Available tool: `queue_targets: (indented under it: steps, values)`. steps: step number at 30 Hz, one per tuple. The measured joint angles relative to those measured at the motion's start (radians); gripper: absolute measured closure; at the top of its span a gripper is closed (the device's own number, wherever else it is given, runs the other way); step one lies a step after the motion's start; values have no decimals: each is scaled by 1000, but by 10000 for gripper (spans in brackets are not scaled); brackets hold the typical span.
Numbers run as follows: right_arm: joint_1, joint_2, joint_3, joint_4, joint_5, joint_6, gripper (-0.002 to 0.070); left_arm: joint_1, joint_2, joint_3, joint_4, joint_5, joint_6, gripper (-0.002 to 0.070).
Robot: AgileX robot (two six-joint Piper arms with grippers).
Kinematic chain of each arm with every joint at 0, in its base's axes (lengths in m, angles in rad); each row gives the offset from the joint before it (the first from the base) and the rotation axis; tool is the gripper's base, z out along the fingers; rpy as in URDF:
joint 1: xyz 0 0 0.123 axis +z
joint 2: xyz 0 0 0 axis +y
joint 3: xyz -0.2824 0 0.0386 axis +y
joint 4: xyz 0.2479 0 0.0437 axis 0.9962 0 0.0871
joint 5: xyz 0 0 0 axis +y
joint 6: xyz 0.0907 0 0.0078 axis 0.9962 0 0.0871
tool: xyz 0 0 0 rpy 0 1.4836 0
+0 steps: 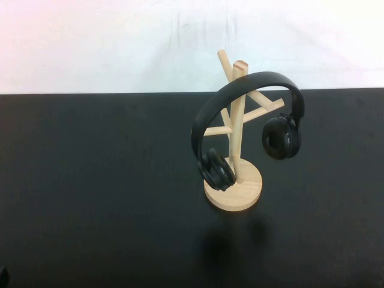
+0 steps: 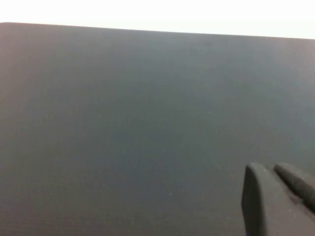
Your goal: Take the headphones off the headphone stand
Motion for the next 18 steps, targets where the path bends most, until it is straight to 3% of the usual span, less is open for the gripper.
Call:
queue_targets:
  steps: [18]
  values:
    - [0, 0, 2, 4, -110, 0, 684, 0, 0, 0, 0, 0, 0, 673]
